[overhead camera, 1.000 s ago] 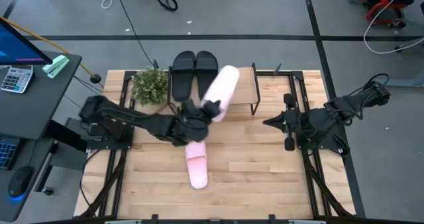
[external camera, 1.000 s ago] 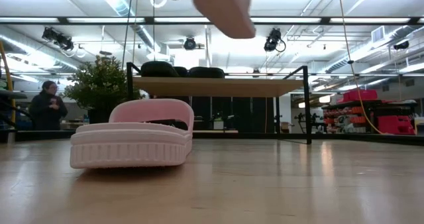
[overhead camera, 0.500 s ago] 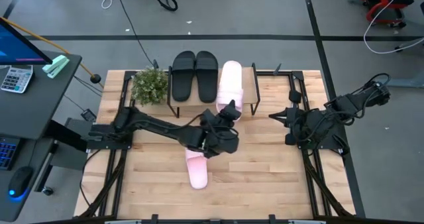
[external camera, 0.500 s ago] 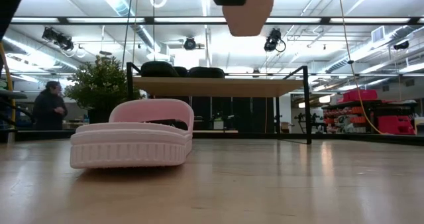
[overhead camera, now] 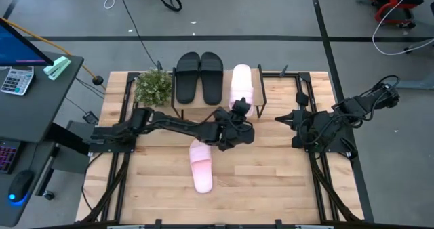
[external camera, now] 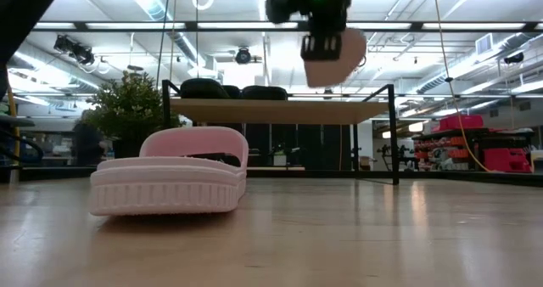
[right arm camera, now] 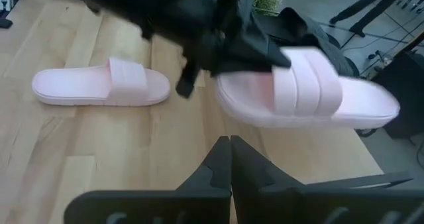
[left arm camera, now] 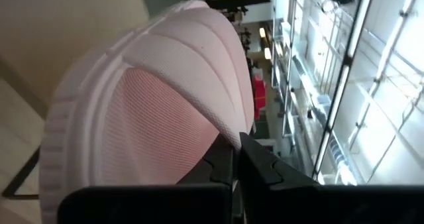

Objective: Pick and place slides into the shelf
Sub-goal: Put the top pink slide on the shelf

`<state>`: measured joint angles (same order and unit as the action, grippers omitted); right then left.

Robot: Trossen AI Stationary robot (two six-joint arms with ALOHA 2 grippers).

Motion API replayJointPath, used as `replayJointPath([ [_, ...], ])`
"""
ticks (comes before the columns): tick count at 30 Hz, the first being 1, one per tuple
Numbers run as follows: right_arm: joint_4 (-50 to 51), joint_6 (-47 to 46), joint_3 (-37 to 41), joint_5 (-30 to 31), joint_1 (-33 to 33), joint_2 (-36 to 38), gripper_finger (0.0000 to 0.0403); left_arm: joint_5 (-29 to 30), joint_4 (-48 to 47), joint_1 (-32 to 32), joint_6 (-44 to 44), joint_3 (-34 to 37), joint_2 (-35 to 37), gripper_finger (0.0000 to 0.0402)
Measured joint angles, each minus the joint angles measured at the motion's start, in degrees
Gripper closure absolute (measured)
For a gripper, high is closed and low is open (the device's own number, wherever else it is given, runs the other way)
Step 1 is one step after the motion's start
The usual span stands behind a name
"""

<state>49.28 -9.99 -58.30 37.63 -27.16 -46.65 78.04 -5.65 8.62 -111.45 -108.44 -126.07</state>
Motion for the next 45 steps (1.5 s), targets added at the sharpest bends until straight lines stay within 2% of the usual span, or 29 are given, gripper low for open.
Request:
replayJointPath([
  [14,0.0,-0.97,0.02,0.0,0.0,-0.02,0.0403,1.86,-3.17,-0.8,-2.66,0.09,-2.28,0.0392],
  [17,0.01,-0.93,0.02,0.0,0.0,-0.02,0.0403,1.84,-3.91,-0.85,-4.96,0.09,-2.28,0.0392],
  [24,0.02,-0.84,0.02,0.02,0.0,-0.02,0.0403,1.75,-13.08,-0.85,-14.9,0.09,-2.22,0.0392],
  [45,0.0,-0.41,0.04,0.0,0.01,-0.04,0.0403,1.82,-20.47,0.99,-16.88,0.09,-2.2,0.0392],
])
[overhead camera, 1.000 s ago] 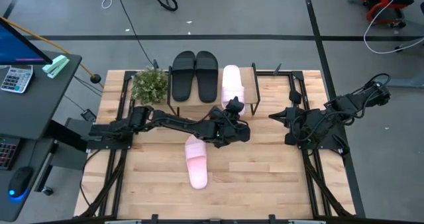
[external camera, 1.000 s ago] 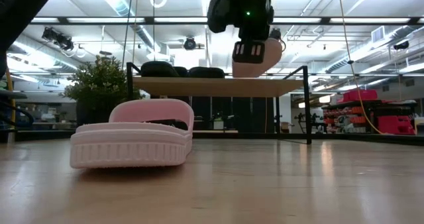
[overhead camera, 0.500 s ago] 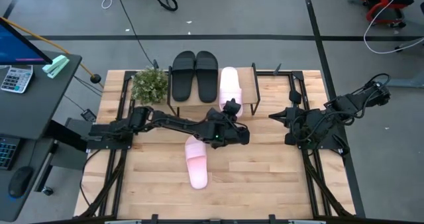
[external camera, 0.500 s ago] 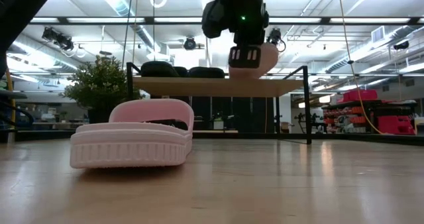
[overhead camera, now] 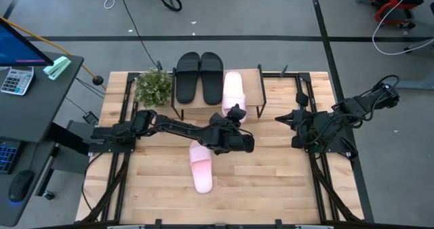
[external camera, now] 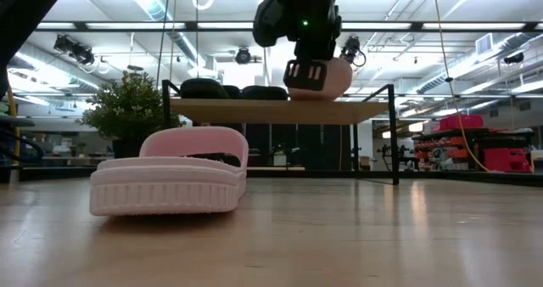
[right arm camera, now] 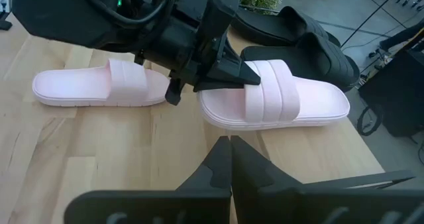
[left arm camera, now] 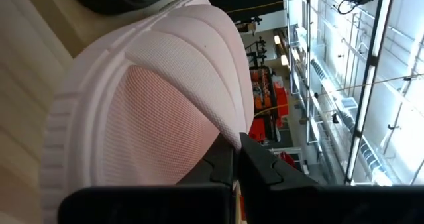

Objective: Pick and place slides into the shelf
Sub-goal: Put the top pink slide on the shelf

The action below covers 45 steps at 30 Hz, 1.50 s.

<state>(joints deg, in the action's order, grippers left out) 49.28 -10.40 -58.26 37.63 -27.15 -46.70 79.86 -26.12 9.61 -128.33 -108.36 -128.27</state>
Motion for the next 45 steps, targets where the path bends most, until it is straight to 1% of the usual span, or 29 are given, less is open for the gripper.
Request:
replayJointPath([
  [12,0.02,-0.34,0.0,-0.42,0.01,0.0,0.0403,-0.17,-3.76,-0.31,-0.53,0.0,0.0,0.0392],
  [34,0.02,-0.47,0.0,-0.61,0.01,-0.04,0.0403,-1.0,-6.23,-1.72,-0.61,0.0,0.0,0.0392],
  [38,0.02,-0.03,0.0,-0.38,0.01,-0.18,0.0403,-2.22,-6.31,-1.92,-1.22,0.0,0.0,0.0383],
  [45,0.41,0.03,0.0,0.0,0.03,-1.47,0.0403,-2.39,-6.35,-2.05,-1.19,0.0,0.0,0.0393],
])
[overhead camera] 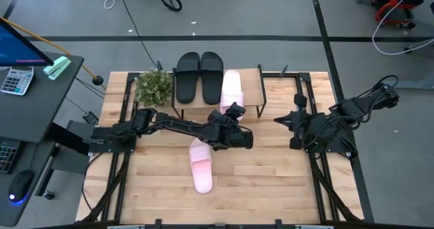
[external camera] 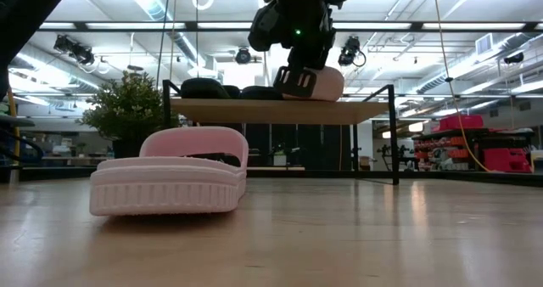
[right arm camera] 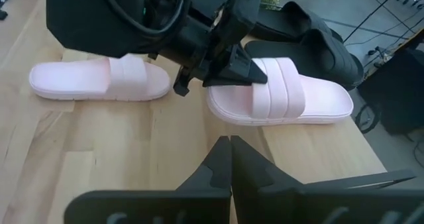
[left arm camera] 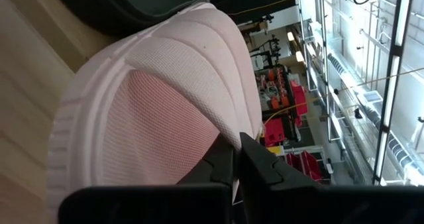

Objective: Pick and place slides into the shelf
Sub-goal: Put the top pink slide on the shelf

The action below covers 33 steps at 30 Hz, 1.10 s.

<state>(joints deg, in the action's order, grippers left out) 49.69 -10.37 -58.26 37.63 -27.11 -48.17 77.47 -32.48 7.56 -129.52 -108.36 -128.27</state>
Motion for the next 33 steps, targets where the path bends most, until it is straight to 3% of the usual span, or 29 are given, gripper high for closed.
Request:
replayJointPath([
  [8,0.07,0.02,0.0,-0.02,-0.02,-1.4,0.0403,-0.68,-0.47,-0.27,-0.36,0.0,0.0,0.0368],
  [33,0.05,0.0,0.0,-0.72,-0.04,-1.37,0.0403,-0.83,-0.34,-0.97,-0.26,0.0,0.0,0.0366],
])
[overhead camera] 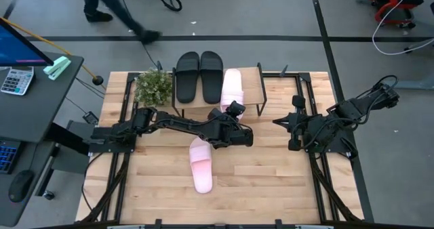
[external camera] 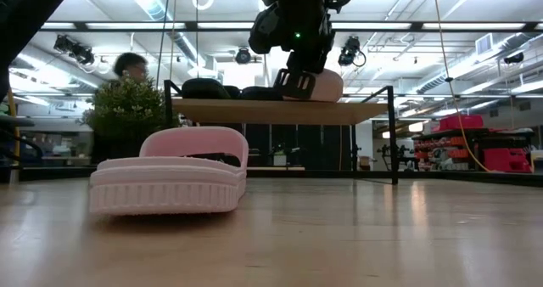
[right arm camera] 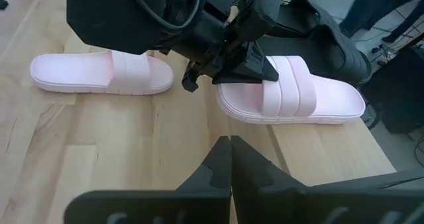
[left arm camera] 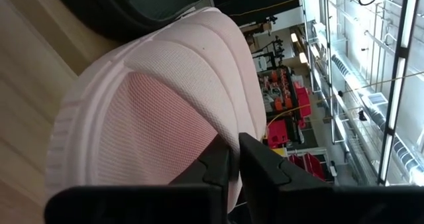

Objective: Pick and place slides into the shelf
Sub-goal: Put the top pink slide on the shelf

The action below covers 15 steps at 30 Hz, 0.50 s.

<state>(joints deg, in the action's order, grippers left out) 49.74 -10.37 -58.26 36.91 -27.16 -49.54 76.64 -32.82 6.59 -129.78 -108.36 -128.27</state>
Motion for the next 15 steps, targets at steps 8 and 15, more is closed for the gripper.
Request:
replayJointPath([
  [8,0.0,0.0,0.0,-0.13,0.0,0.0,0.0403,1.11,1.57,0.37,0.11,0.02,-0.11,0.0334],
  [15,-0.02,-0.54,0.0,-0.13,0.0,0.02,0.0403,1.36,1.71,0.4,0.02,0.02,-0.11,0.0285],
])
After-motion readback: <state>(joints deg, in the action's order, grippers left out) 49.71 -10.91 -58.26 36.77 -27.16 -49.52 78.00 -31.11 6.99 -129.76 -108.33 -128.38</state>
